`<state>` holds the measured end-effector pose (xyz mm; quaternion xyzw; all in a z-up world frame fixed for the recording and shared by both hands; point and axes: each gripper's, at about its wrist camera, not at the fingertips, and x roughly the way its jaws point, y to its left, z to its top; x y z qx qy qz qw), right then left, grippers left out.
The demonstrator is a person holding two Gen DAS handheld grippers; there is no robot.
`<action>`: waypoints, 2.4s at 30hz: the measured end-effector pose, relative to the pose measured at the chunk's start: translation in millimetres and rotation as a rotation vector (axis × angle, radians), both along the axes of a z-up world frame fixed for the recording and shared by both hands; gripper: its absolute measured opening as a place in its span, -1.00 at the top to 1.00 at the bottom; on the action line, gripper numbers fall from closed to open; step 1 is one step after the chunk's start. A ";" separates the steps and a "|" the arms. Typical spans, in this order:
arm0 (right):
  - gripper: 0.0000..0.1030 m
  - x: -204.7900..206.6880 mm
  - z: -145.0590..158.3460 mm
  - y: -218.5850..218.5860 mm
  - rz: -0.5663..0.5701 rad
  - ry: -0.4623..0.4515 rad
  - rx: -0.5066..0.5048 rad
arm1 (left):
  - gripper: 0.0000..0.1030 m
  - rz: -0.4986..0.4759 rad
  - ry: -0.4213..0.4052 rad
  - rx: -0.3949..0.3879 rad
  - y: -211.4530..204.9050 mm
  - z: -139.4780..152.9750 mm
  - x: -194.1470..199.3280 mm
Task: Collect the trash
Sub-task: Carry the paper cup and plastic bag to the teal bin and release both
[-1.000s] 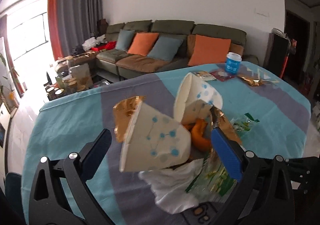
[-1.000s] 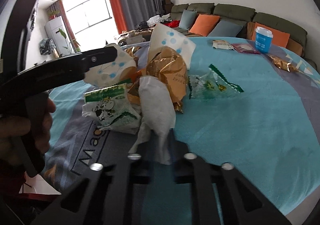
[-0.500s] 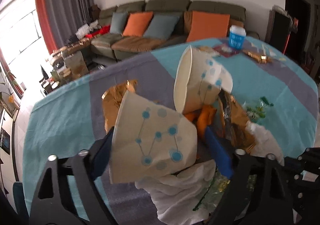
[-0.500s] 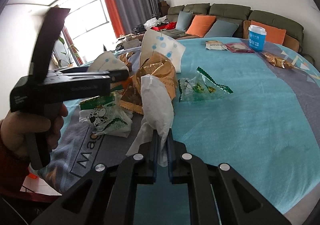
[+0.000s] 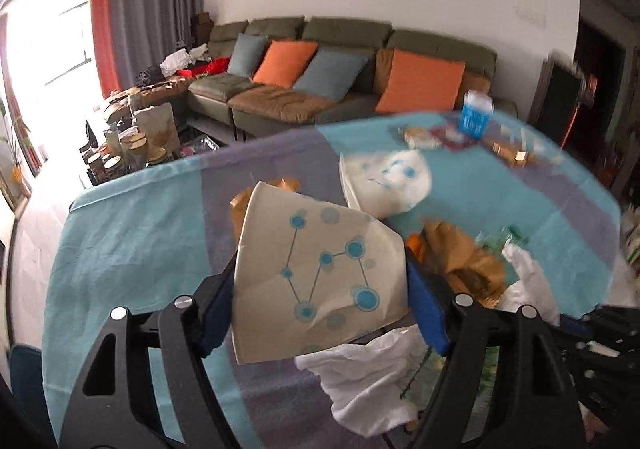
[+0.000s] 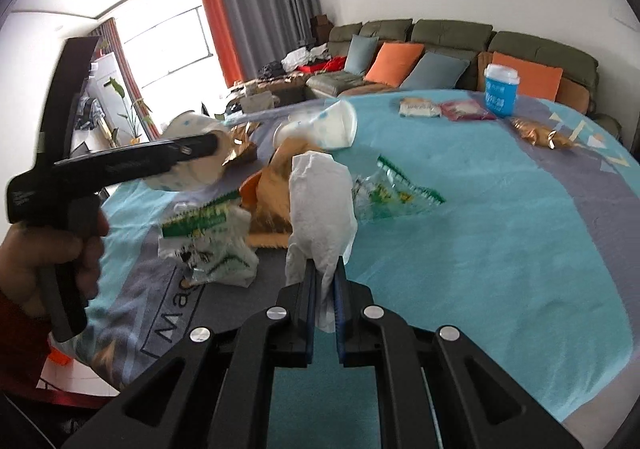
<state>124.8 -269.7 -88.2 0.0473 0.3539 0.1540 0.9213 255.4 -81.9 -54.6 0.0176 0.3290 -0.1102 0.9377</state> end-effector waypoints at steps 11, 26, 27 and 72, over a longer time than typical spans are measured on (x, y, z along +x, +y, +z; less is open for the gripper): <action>0.87 -15.0 37.0 11.7 0.026 -0.126 0.008 | -0.44 0.080 -0.132 -0.097 46.1 51.4 -63.7; 0.87 -25.6 97.1 87.1 0.253 -0.306 0.037 | -0.44 0.222 -0.230 -0.150 106.1 68.8 -160.9; 0.87 -26.1 100.6 95.9 0.277 -0.320 0.036 | -0.44 0.235 -0.236 -0.152 110.9 69.7 -166.2; 0.85 16.6 38.8 465.1 0.930 0.056 -0.181 | -0.44 0.852 -0.076 -0.096 363.0 -10.3 -246.1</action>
